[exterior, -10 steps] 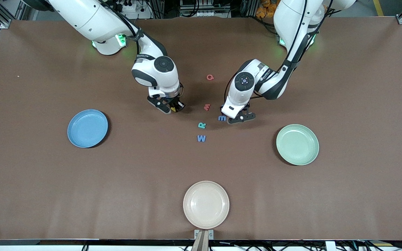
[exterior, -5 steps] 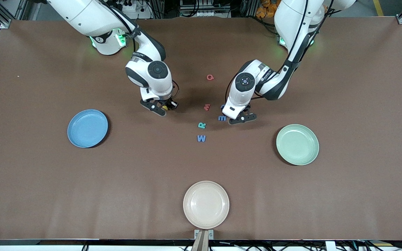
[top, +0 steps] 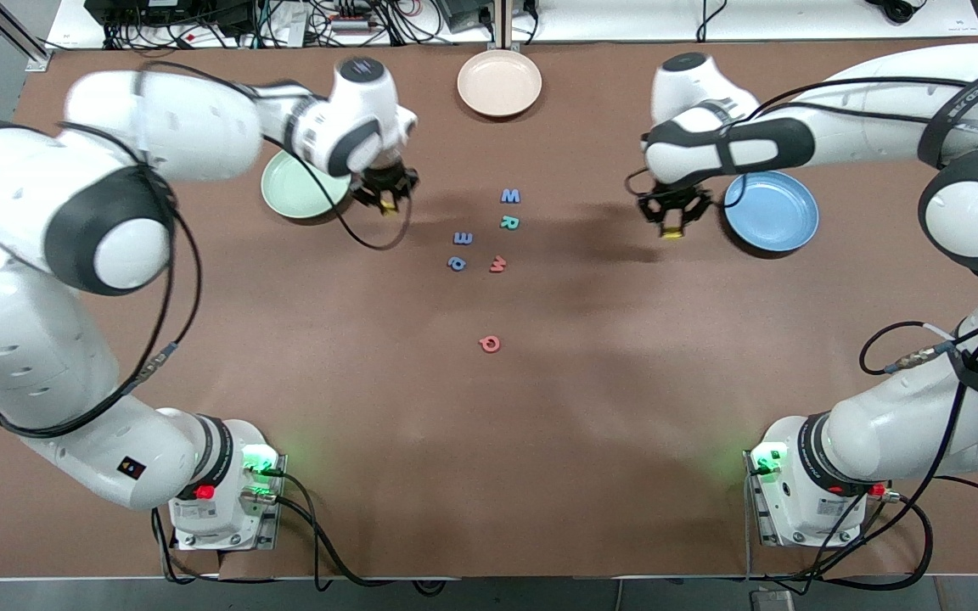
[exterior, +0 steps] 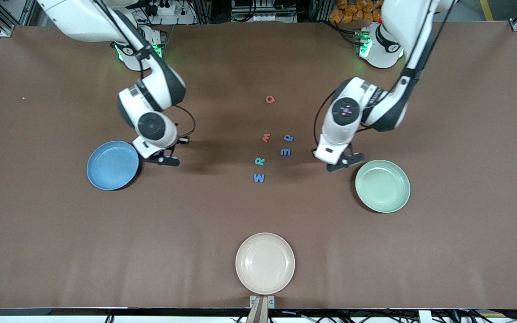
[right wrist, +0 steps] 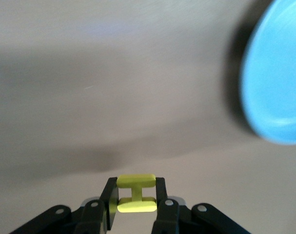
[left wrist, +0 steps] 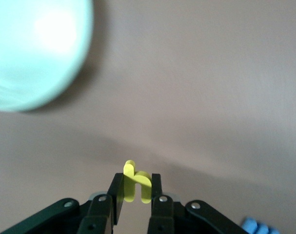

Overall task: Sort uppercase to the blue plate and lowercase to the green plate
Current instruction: 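Drop H on the blue plate while the left gripper drops h on green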

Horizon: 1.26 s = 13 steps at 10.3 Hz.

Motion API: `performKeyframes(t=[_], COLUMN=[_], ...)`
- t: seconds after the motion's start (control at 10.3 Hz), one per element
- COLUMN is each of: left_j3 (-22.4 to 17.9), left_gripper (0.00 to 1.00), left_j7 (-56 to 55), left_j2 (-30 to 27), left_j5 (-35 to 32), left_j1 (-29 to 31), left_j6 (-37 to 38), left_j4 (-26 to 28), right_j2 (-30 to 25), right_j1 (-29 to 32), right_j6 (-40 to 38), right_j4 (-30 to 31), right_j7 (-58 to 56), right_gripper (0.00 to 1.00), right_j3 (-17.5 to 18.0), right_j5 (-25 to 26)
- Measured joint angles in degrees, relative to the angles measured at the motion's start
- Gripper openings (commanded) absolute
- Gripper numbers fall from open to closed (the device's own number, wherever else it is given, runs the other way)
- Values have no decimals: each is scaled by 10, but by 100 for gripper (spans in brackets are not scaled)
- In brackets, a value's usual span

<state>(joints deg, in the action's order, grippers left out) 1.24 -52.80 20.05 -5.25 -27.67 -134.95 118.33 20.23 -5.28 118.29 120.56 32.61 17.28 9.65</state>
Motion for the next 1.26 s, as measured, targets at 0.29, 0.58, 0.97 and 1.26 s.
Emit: performKeyframes(t=[0.29,0.58,0.97,1.26], left_j3=[-2,-1,7,10], left_gripper=[0,100,100,100], left_j7=[59,124,122,98], left_j2=[-21,-3,34,37], left_j5=[-8,-11,-11,-11], left_j1=[120,210,204,181], left_j6=[7,6,6,6], left_j4=[-4,-29,-55,-60], right_j2=[-7,-8,-3,-3], right_j1=[1,2,1,0], right_j6=[-5,8,35,33], right_j4=[0,1,5,6], right_j7=[-207,-334,-364,-361], right_gripper=[15,21,75,76], right_j3=[-91,-157,-165,-165], right_j5=[0,0,1,-1])
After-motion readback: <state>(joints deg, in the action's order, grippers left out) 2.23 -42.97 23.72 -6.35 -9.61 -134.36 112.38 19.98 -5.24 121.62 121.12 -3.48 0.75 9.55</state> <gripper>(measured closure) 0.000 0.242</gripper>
